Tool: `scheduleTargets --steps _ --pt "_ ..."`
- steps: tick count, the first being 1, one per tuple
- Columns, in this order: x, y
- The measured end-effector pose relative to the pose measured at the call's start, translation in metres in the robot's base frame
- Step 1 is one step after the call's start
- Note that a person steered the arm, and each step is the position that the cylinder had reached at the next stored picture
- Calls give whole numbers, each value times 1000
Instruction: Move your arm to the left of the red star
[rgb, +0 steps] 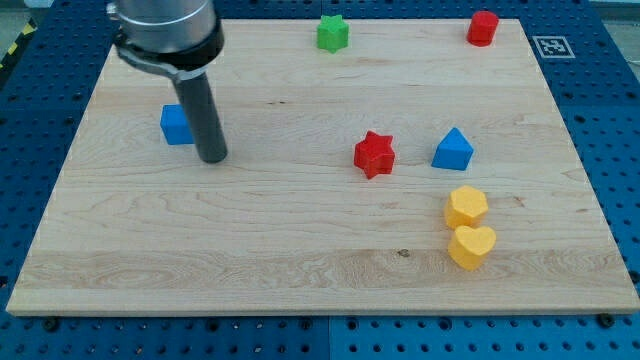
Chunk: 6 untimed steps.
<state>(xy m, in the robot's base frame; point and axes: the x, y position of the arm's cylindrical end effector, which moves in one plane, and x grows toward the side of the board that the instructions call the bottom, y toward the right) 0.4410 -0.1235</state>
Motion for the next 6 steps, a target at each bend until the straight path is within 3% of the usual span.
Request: scheduleTargets --steps 2,4,6 --pt "-45 3" --pt "-47 5" --pt "-47 78"
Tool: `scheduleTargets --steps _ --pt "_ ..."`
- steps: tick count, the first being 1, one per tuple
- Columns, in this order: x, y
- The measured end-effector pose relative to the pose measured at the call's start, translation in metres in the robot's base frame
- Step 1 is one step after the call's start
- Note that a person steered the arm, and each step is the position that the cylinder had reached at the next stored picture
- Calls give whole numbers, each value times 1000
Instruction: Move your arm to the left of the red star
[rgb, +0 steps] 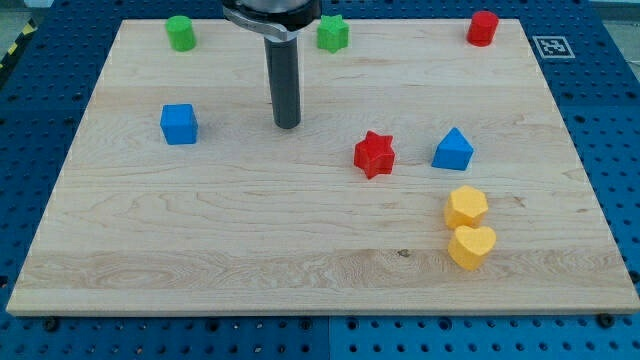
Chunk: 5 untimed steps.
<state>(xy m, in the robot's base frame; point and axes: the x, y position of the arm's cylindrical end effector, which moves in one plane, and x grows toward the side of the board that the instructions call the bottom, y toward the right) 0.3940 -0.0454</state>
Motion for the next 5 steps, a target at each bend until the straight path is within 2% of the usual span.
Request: scheduleTargets --steps 1,3,4,5 --pt "3 8" --pt "76 38" --pt "76 41" --pt "76 89"
